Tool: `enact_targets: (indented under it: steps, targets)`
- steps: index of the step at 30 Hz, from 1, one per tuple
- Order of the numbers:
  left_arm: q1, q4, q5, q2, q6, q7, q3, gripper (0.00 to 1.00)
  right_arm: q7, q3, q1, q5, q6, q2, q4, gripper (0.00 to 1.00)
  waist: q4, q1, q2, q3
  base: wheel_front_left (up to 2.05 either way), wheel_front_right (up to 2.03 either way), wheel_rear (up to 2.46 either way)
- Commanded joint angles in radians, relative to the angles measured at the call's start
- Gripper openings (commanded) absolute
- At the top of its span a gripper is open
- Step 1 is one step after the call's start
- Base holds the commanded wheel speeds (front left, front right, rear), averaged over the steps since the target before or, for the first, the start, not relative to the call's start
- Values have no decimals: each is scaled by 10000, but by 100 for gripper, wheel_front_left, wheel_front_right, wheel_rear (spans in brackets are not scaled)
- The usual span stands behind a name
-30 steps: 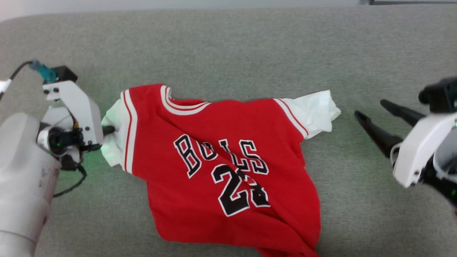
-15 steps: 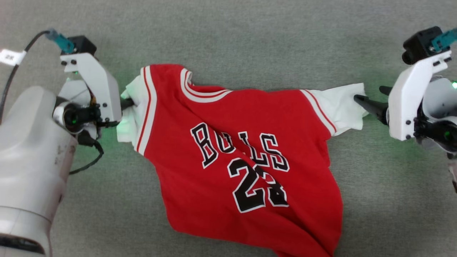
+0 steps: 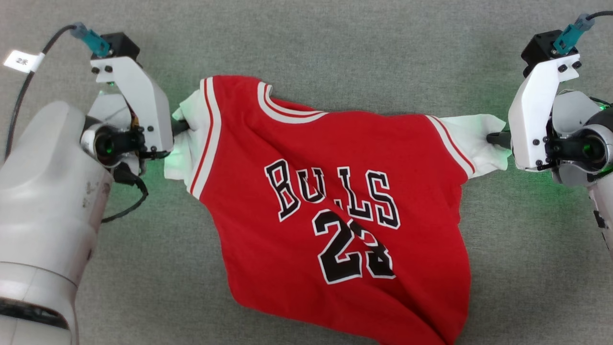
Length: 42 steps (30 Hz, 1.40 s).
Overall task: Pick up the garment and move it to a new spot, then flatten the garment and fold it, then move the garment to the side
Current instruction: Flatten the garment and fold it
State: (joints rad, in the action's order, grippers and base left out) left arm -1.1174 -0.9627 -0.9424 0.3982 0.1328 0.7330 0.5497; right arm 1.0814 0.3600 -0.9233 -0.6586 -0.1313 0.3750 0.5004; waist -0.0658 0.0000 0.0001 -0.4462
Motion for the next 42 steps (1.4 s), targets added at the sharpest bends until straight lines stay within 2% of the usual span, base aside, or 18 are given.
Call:
enact_targets:
  steps: [1, 10, 14, 23, 32, 36, 42]
  targets:
    - [389, -273, -3, -84, -46, 20, 176, 0, 125, 196, 386, 72, 12, -179, 427, 0, 27, 0, -1, 77, 0, 0, 0]
    - [-313, -437, -27, 232, -34, 260, 362, 0, -127, -677, -727, -195, 13, -504, 937, 0, 266, 0, -1, 1099, 0, 0, 0]
    - [-857, -427, 95, 305, -30, 198, 414, 0, -774, -838, -1254, -140, 13, -714, 1023, 0, 435, 0, -1, 1764, 0, 0, 0]
    - [-2604, -200, 539, 545, -101, -487, 400, 0, -3576, -364, -3003, 618, 13, -1074, 1454, 0, 859, 0, -1, 2931, 0, 0, 0]
    - [-4017, -49, 1136, 749, -245, -2431, 261, 0, -8149, -3, -4498, 1702, 13, -1223, 2993, 0, 1034, 0, -1, 4002, 0, 0, 0]
    - [-4249, -160, 1216, 710, -242, -2689, 297, 0, -8796, 16, -4851, 1589, 13, -1432, 3685, 0, 1040, 0, -1, 4258, 0, 0, 0]
    - [-4508, -375, 1173, 666, -182, -2784, 325, 0, -9197, 352, -5284, 1111, 13, -1519, 4510, 0, 1003, 0, -1, 4355, 0, 0, 0]
